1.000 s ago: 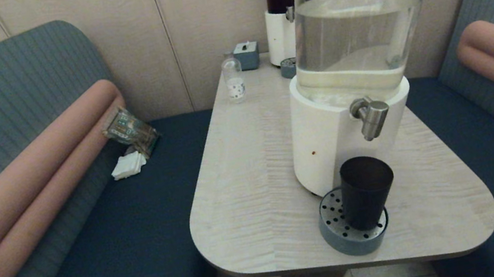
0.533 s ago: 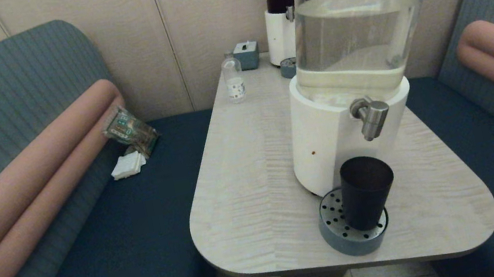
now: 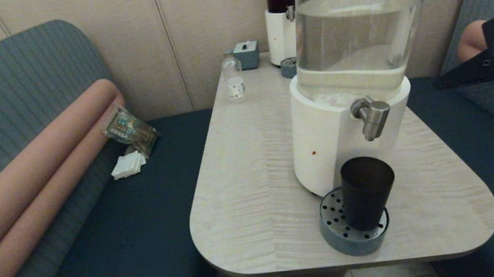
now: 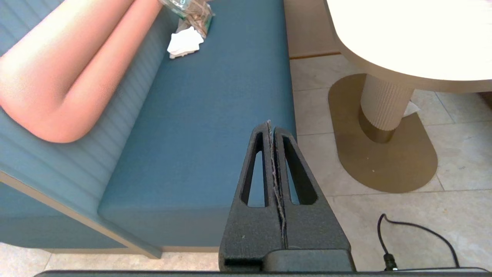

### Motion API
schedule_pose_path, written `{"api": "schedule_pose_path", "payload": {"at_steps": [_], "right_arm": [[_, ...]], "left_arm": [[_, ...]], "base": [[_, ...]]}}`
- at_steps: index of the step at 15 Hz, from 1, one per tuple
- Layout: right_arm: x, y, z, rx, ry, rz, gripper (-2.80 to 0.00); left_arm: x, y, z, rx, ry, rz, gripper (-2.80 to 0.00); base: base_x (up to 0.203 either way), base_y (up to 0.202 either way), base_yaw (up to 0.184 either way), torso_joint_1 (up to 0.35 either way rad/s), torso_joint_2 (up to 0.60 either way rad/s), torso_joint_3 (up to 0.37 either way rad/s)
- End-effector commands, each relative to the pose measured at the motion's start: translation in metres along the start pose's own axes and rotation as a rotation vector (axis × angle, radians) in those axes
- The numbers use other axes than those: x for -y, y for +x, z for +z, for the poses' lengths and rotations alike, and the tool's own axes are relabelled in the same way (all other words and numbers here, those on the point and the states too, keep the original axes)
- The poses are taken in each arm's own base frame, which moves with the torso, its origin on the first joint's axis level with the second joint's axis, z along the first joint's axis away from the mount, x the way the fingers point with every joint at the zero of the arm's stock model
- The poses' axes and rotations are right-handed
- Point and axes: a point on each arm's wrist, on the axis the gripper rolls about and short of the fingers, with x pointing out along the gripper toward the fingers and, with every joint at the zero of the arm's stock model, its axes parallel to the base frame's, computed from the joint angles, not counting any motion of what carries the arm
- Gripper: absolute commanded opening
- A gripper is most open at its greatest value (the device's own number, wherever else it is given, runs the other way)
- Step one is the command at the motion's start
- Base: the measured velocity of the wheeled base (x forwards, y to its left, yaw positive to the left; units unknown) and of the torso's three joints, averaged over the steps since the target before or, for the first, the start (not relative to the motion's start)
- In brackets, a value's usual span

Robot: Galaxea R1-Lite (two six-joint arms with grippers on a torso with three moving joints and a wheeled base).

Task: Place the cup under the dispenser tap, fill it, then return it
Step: Turn on the faucet

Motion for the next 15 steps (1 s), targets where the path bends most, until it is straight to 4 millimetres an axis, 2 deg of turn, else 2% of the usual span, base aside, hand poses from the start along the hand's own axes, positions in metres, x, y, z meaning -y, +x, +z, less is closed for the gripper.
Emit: {"api": "schedule_pose_path", "payload": {"at_steps": [1, 5, 15], "right_arm": [[0.003, 0.036, 0.004, -0.066, 0.004, 0.010, -2.80], [0.000, 0.054, 0.008, -0.057, -0.009, 0.040, -2.80], [-0.001, 0.064, 0.011, -0.059, -0.013, 0.059, -2.80]], "left_arm": [[0.000, 0.000, 0.000, -0.002, 0.001, 0.001, -2.80], [0.000, 0.000, 0.000, -0.002, 0.001, 0.001, -2.80], [0.000, 0.000, 0.000, -0.002, 0.001, 0.001, -2.80]], "base": [[0.000, 0.000, 0.000, 0.000, 0.00, 0.000], [0.000, 0.000, 0.000, 0.000, 0.00, 0.000], [0.000, 0.000, 0.000, 0.000, 0.00, 0.000]]}}
